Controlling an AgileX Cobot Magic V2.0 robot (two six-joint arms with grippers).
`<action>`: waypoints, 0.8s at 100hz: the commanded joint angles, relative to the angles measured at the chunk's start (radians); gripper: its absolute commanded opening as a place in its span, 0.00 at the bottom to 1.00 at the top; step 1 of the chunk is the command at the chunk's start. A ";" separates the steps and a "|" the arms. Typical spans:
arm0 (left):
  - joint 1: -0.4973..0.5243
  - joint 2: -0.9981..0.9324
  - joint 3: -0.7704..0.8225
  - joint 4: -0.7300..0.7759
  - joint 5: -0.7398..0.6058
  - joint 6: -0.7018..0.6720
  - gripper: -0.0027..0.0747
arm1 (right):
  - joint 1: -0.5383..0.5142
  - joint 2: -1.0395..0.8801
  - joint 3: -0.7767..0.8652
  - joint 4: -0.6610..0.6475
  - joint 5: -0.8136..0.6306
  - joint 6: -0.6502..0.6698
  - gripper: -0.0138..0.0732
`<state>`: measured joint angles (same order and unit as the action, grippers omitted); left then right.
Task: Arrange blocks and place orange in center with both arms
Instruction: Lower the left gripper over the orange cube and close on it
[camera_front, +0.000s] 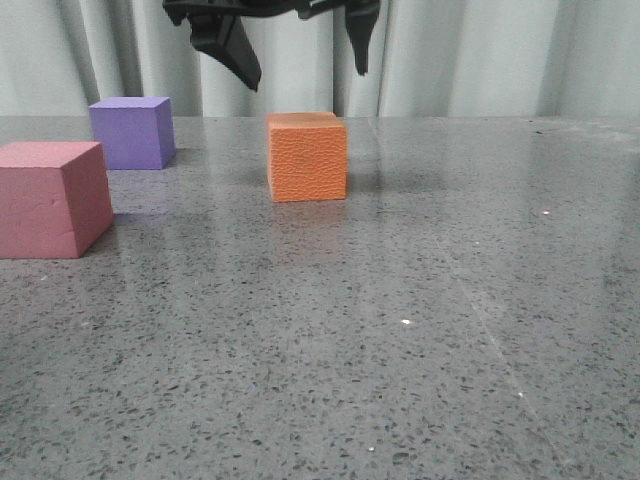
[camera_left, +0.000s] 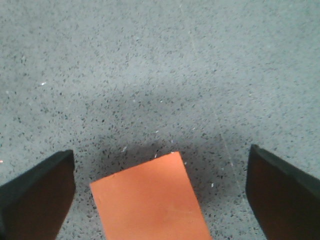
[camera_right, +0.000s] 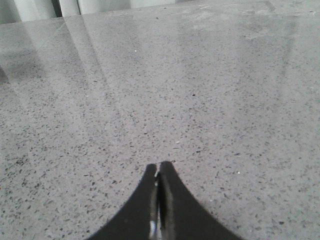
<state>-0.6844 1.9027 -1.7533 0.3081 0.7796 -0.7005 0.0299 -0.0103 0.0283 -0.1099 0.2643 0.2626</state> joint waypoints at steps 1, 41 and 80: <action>-0.006 -0.032 -0.030 0.015 -0.033 -0.023 0.87 | -0.006 -0.020 -0.014 -0.002 -0.086 -0.009 0.02; -0.012 0.014 -0.029 -0.005 0.025 -0.064 0.87 | -0.006 -0.020 -0.014 -0.002 -0.086 -0.009 0.02; -0.058 0.064 -0.029 -0.009 0.031 -0.067 0.83 | -0.006 -0.020 -0.014 -0.002 -0.086 -0.009 0.02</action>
<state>-0.7325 2.0143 -1.7533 0.2975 0.8439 -0.7549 0.0299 -0.0103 0.0283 -0.1099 0.2643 0.2626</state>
